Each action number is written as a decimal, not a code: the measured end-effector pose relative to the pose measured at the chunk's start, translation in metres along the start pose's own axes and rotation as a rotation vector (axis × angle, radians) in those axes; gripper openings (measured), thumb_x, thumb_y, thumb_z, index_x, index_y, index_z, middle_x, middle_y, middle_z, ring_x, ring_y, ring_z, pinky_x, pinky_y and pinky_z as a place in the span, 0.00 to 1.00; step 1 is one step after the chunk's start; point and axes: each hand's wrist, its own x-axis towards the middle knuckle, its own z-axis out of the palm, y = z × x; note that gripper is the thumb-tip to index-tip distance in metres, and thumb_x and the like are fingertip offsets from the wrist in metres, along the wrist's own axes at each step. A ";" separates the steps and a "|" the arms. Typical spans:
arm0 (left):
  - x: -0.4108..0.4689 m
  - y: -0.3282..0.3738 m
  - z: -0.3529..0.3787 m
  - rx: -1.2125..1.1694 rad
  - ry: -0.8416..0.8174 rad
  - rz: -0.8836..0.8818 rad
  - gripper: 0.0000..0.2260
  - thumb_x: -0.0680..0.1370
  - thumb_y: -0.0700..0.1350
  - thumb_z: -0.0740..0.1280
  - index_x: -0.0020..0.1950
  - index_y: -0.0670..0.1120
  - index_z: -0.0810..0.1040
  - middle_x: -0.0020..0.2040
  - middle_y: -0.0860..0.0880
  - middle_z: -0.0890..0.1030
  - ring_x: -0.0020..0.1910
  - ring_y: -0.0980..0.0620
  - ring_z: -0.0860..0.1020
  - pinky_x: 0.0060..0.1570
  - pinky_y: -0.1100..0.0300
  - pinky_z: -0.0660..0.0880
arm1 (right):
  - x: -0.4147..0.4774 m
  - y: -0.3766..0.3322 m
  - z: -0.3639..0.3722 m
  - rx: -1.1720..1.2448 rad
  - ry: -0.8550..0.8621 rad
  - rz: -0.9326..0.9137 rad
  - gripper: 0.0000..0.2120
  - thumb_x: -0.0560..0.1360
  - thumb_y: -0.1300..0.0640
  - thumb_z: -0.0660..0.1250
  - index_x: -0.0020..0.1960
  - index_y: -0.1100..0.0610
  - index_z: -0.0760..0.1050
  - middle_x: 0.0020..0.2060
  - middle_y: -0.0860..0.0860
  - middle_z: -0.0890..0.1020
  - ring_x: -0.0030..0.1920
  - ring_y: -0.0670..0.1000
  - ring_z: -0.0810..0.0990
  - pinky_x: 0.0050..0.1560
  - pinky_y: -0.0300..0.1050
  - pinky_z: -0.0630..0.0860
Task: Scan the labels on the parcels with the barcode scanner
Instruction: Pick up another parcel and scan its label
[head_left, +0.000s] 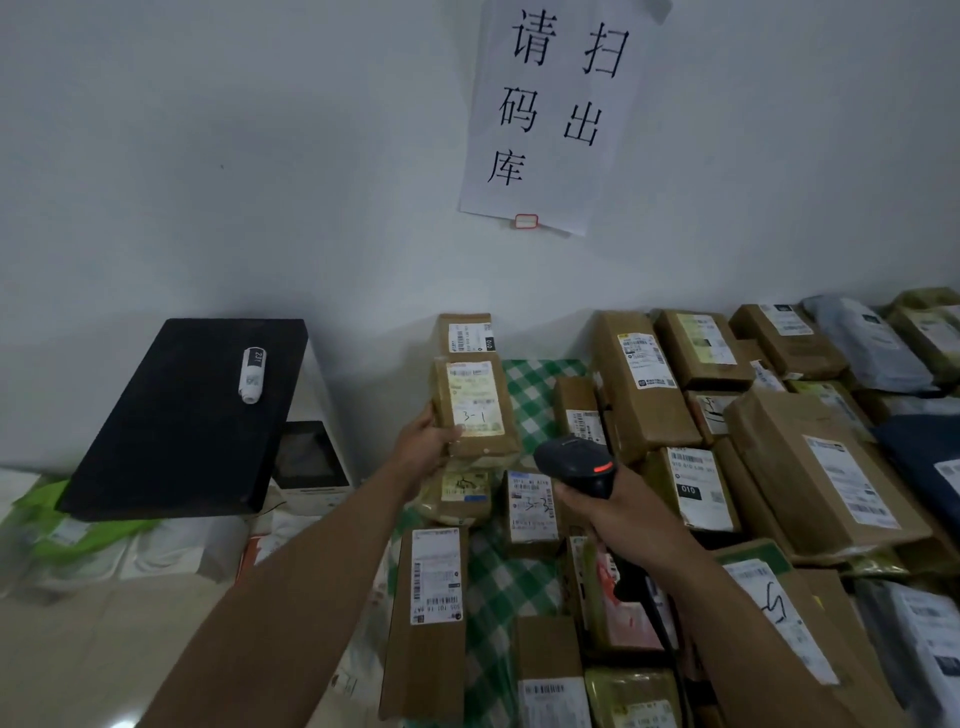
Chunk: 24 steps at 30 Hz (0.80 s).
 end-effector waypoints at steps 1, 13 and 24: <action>0.004 0.004 -0.001 0.006 -0.004 -0.007 0.23 0.82 0.36 0.65 0.73 0.57 0.72 0.56 0.51 0.85 0.45 0.54 0.87 0.36 0.61 0.82 | 0.004 0.000 0.001 -0.002 -0.003 0.011 0.17 0.80 0.47 0.71 0.68 0.42 0.75 0.44 0.42 0.85 0.38 0.40 0.80 0.40 0.39 0.73; 0.055 -0.023 -0.007 0.302 0.110 0.131 0.18 0.87 0.51 0.57 0.78 0.52 0.66 0.63 0.47 0.80 0.59 0.45 0.82 0.57 0.48 0.81 | 0.031 0.021 -0.007 0.017 -0.002 0.056 0.21 0.78 0.46 0.73 0.70 0.44 0.74 0.34 0.37 0.79 0.37 0.39 0.76 0.41 0.38 0.71; -0.003 -0.065 0.060 0.639 0.308 0.324 0.18 0.80 0.49 0.71 0.68 0.50 0.74 0.67 0.50 0.74 0.63 0.53 0.73 0.64 0.56 0.73 | 0.018 0.029 -0.014 0.075 0.016 0.053 0.09 0.81 0.52 0.71 0.59 0.41 0.77 0.27 0.33 0.79 0.32 0.36 0.76 0.40 0.38 0.70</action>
